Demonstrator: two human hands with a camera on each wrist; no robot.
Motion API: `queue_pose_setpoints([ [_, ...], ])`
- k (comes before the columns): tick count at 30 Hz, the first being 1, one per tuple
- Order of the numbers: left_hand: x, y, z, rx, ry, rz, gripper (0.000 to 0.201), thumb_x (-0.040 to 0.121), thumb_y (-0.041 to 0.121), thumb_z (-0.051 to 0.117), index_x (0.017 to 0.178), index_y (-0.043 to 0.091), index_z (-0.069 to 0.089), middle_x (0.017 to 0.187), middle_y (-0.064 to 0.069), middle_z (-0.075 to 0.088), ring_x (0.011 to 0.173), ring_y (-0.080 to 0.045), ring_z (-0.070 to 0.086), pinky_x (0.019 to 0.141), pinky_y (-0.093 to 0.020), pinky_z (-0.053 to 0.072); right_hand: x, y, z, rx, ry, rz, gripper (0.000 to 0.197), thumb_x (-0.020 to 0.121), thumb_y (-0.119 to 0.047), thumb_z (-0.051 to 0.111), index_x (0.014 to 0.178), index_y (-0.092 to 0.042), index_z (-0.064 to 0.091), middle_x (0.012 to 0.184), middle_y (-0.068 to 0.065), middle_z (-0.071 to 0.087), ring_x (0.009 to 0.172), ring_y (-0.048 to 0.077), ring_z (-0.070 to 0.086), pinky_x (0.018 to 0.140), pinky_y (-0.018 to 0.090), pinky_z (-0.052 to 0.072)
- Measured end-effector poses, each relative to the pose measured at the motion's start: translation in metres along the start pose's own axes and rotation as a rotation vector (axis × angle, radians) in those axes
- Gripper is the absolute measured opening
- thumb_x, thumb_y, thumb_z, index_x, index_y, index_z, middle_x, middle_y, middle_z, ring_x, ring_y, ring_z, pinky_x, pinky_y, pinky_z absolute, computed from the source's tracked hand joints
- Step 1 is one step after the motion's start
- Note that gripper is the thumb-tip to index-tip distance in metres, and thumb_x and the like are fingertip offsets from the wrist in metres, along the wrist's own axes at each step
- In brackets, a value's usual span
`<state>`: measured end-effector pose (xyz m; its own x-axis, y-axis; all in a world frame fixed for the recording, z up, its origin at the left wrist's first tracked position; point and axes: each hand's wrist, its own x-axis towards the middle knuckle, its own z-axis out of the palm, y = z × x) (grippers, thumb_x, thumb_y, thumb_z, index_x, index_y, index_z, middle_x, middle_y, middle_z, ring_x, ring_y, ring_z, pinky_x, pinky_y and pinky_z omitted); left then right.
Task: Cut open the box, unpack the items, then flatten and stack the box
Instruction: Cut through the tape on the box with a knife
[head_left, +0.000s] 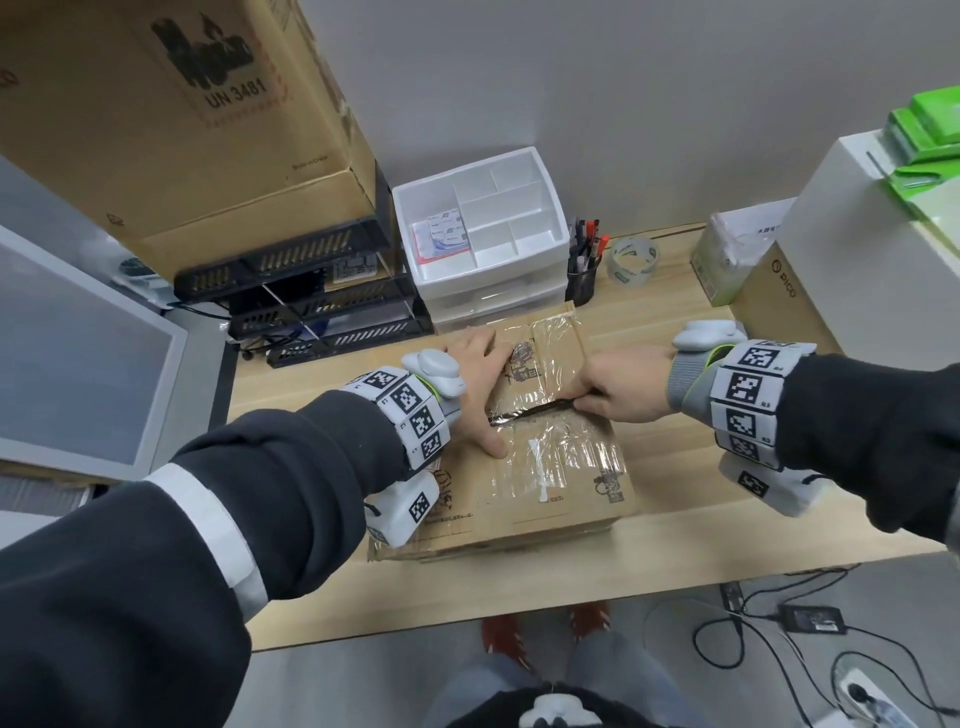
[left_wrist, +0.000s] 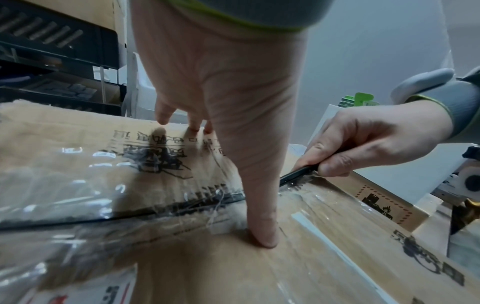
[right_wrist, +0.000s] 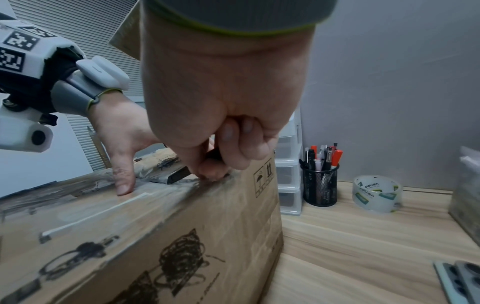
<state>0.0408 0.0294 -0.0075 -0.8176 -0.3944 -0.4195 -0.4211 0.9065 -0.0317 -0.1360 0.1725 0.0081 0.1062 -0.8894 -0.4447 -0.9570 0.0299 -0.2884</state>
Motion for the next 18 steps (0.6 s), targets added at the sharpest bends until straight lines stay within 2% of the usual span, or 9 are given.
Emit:
queue_pose_setpoints([
  [2,0.003,0.001,0.001,0.026,-0.002,-0.003,0.137,0.029,0.083,0.071,0.142,0.018,0.031,0.137,-0.007,0.038,0.121,-0.027,0.043,0.099,-0.048,0.047,-0.003,0.005,-0.001,-0.031,-0.005,0.010,0.029,0.099,-0.029,0.046,0.119,-0.025,0.067,0.101,-0.005,0.073,0.089,0.022,0.064,0.067,0.027,0.047],
  [7,0.012,0.007,-0.009,0.144,-0.079,-0.006,0.133,0.030,0.085,0.074,0.138,0.016,0.036,0.126,-0.006,0.042,0.113,-0.024,0.044,0.096,-0.045,0.049,-0.007,0.012,-0.002,-0.036,0.002,0.005,0.030,0.099,-0.029,0.047,0.122,-0.028,0.066,0.106,-0.004,0.073,0.094,0.023,0.065,0.078,0.031,0.051],
  [13,0.014,0.011,-0.014,0.184,-0.119,-0.029,0.132,0.031,0.084,0.076,0.137,0.016,0.035,0.125,-0.006,0.042,0.113,-0.025,0.045,0.094,-0.046,0.050,-0.012,0.018,-0.004,-0.019,-0.001,0.012,0.031,0.099,-0.028,0.047,0.124,-0.031,0.066,0.099,-0.006,0.072,0.084,0.019,0.062,0.069,0.026,0.043],
  [18,0.013,0.012,-0.015,0.185,-0.122,-0.031,0.132,0.033,0.082,0.078,0.138,0.016,0.034,0.127,-0.006,0.041,0.113,-0.025,0.045,0.095,-0.045,0.050,-0.016,0.025,-0.004,-0.014,-0.018,0.029,0.034,0.099,-0.030,0.046,0.128,-0.034,0.064,0.108,-0.008,0.073,0.093,0.020,0.065,0.083,0.032,0.053],
])
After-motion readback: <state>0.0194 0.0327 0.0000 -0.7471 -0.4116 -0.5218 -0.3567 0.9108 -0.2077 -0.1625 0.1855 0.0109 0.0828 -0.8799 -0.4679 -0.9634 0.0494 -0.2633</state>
